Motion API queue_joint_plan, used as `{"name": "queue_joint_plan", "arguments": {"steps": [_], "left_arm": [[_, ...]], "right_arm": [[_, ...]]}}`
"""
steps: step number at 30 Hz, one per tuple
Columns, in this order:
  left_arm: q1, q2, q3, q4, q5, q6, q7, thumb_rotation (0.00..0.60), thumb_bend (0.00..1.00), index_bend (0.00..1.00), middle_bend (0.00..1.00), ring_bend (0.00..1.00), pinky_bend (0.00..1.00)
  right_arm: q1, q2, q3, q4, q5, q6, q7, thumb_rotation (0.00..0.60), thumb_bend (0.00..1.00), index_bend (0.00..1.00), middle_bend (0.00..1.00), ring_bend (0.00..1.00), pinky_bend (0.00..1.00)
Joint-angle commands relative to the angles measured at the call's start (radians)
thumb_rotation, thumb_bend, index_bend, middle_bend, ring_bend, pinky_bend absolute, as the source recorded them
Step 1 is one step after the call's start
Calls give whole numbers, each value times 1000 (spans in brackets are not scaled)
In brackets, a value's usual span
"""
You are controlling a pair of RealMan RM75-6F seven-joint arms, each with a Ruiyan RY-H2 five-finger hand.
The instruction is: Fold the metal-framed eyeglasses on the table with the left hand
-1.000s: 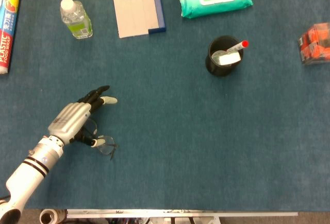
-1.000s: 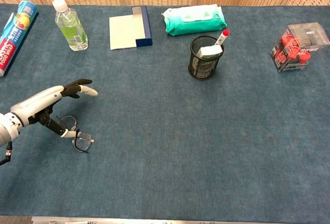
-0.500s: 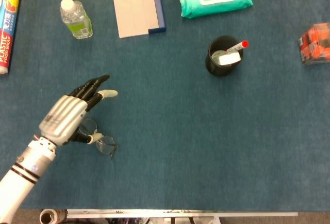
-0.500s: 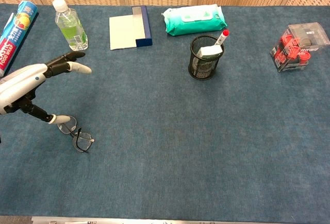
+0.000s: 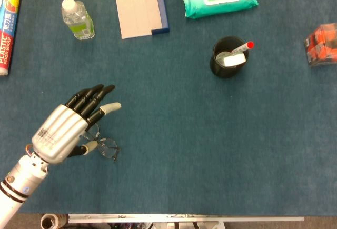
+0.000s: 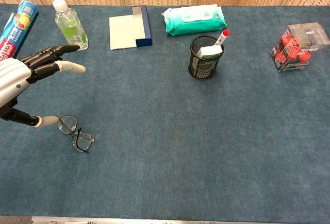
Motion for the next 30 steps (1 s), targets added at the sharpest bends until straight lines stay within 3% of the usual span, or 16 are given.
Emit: {"name": "queue_joint_plan", "arguments": {"steps": [1,13,30], "left_arm": [[3,-10,8,18,27,23,-16,600,47,150,0,0,126],[16,-30,42,67,127,98,-21,600,24,116,0,0,123],[6,-56,86,27,132,38,-55,600,24,116,0,0,123]], "right_arm": [[0,0,1,0,1,1,1,600,539,589,528,359,357],[-1,2,3,0,4,2,3,600,539,589,528,359,357],[-2,4,2,-3,1,4,8,600,539,590,528,359,356]]}}
